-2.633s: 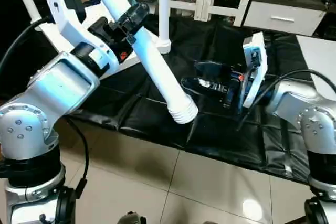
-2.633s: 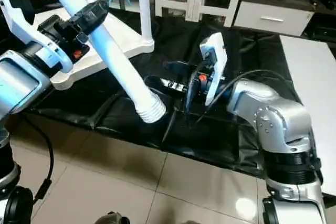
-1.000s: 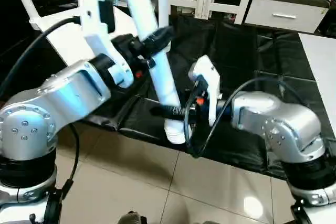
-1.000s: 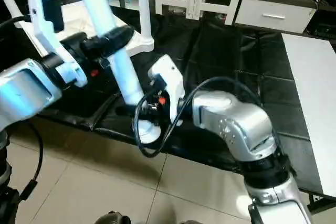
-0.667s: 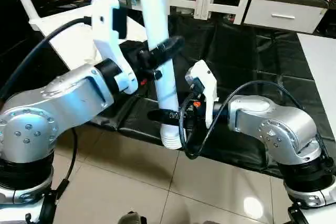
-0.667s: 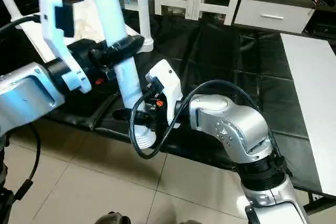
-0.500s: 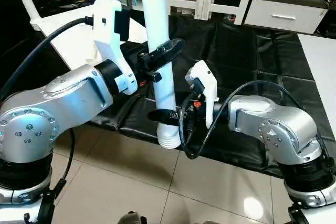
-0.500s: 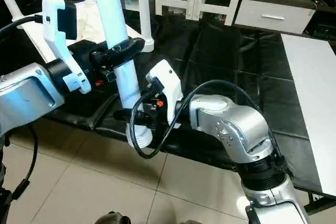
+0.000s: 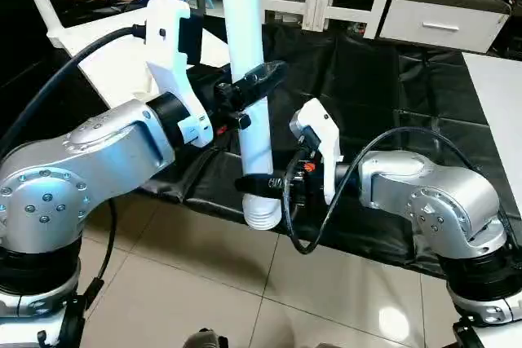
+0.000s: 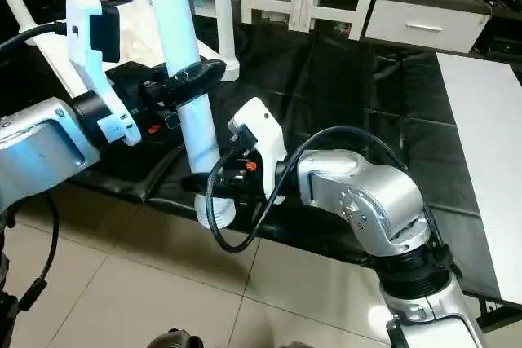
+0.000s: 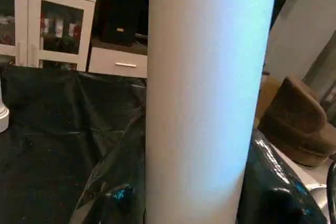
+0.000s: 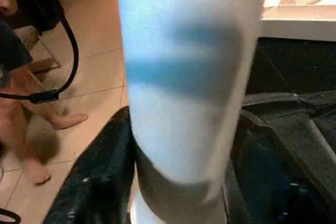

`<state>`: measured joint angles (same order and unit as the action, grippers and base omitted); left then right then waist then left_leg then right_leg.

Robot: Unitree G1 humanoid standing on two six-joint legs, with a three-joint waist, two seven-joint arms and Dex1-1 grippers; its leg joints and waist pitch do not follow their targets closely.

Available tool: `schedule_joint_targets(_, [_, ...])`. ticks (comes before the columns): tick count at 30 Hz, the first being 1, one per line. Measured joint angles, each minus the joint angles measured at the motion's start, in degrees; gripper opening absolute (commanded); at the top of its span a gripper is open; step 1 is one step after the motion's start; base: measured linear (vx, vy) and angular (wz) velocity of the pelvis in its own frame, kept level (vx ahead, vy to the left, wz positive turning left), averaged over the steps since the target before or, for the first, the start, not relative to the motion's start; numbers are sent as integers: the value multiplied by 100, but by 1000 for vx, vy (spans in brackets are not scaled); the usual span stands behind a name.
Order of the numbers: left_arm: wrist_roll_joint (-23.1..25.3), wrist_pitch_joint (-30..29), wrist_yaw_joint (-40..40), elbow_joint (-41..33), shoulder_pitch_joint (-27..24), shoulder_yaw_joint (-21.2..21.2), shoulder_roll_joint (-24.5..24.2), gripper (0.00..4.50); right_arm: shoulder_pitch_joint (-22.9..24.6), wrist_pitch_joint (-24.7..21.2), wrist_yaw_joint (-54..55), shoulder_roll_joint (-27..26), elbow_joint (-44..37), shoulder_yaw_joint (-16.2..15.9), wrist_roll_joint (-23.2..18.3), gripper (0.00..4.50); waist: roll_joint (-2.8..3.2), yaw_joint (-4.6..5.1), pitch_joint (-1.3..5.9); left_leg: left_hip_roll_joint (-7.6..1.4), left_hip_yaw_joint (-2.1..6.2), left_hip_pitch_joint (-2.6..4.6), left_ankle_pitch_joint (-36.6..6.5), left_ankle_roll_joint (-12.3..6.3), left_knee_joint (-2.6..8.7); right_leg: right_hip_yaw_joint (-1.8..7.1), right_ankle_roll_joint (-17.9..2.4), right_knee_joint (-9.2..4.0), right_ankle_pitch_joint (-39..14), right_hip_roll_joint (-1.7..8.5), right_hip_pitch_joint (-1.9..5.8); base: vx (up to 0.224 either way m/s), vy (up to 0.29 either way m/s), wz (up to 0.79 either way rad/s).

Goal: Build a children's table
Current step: Pick table leg

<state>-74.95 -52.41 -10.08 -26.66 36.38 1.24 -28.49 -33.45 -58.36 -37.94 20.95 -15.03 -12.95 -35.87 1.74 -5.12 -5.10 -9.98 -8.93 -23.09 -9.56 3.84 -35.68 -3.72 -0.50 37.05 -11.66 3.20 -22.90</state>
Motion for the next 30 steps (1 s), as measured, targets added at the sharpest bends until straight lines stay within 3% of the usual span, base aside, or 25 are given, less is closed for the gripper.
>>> schedule_joint_targets(4, [23, 0, -1, 1, 0, 1, 25, 177, 0, -2, -10, -10, -13, -10, -5, 198, 0, -1, 0, 0, 0, 0, 0, 0, -2, 0, 0, 1, 2, 0, 1, 0, 0, 0])
schedule_joint_targets(11, [60, -17, 51, 3, 0, 6, 21, 177, 0, -1, -13, -11, -12, -12, -2, 187, 4, -1, 4, -1, 0, 0, 0, 0, -7, 0, -1, 2, 3, 0, 2, 0, 0, 0])
schedule_joint_targets(12, [42, -31, 56, 5, 0, 17, 15, 233, 0, -1, -12, -14, -12, -14, -1, 186, 6, -1, 5, -1, 0, 0, 0, 0, -7, 0, -1, 2, 3, 0, 3, 0, 0, 0])
schedule_joint_targets(13, [-19, -71, 80, 13, 0, 43, 0, 247, 0, -1, -13, -16, -12, -22, 0, 186, 8, -1, 7, -1, 0, 0, 0, 0, -8, 0, -1, 3, 4, 0, 3, 0, 0, 0])
schedule_joint_targets(15, [-225, -166, 147, 12, -2, 70, -64, 253, 0, -1, -18, -18, -12, -19, -4, 186, 15, -3, 13, -1, 0, 0, 0, 0, -11, 0, -1, 3, 4, 0, 4, 0, 0, 0])
schedule_joint_targets(16, [-294, -206, 147, 11, -3, 85, -91, 282, 0, -1, -23, -17, -12, -18, -8, 186, 18, -4, 16, -1, 0, 0, 0, 0, -12, 0, -1, 4, 4, 0, 5, 0, 0, 0])
schedule_joint_targets(20, [-422, -261, 184, 4, -3, 128, -148, 302, -1, -1, -69, 6, -9, 24, -30, 186, 20, -8, 20, -2, 1, 0, 0, 0, -20, 0, -1, 6, 6, 0, 8, 0, 0, 0])
schedule_joint_targets(21, [-439, -259, 215, 5, -4, 154, -148, 326, -1, 0, -80, 13, -6, 48, -35, 186, 20, -8, 21, -2, 1, 0, 0, 0, -22, 0, 0, 6, 8, 0, 9, 0, 0, 0])
schedule_joint_targets(26, [-735, -221, 293, -6, -13, 440, -199, 366, -1, 62, -57, 45, 91, 182, -5, 186, 24, -6, 33, -3, 1, 0, 0, 0, -36, 0, 0, 8, 18, 0, 12, 0, 0, 0])
schedule_joint_targets(29, [-826, -90, 288, -124, -62, 685, -323, 387, -76, 398, 356, -197, 527, 458, 167, 186, 40, 2, 39, -4, 1, -2, 0, -1, -44, 0, 10, 9, 23, 0, 9, 0, 0, 0])
schedule_joint_targets(30, [-925, -34, 258, -222, -93, 875, -440, 387, -139, 547, 670, -321, 791, 767, 259, 186, 52, 13, 44, -4, 2, -3, 0, 0, -50, 0, 15, 8, 25, 0, 7, 0, 0, 0])
